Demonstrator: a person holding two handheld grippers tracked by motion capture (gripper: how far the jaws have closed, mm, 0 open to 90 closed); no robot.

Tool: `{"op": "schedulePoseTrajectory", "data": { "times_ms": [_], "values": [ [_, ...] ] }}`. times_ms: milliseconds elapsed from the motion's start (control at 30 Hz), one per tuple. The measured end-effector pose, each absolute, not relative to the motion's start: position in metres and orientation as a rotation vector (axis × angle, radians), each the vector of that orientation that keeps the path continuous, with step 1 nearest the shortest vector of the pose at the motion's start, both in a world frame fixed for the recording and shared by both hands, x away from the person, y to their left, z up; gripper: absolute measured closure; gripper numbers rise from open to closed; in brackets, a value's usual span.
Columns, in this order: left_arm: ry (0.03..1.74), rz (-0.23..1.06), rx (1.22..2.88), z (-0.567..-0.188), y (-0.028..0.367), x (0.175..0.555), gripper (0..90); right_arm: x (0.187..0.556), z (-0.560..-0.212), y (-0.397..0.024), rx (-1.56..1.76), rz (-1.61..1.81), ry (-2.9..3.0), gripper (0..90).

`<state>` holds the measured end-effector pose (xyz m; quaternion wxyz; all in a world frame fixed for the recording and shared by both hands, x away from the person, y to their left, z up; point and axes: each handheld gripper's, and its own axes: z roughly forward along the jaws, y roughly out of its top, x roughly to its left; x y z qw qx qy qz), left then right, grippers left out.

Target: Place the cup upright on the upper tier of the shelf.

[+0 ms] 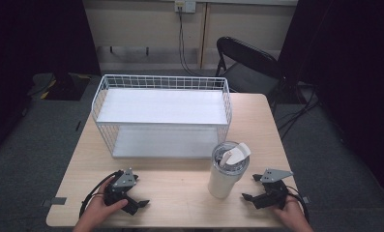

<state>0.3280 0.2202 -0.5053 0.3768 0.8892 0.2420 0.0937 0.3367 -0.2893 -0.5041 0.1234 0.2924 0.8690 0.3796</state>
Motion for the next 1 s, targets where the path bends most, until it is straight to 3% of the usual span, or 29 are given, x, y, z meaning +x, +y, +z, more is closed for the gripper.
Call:
{"op": "schedulePoseTrajectory", "data": {
  "times_ms": [1000],
  "values": [
    [0.614,0.239,2.275,-0.505,0.22,0.329,0.0,0.323,-0.46,-0.276,0.778,1.367,2.473,14.2]
  ]
}}
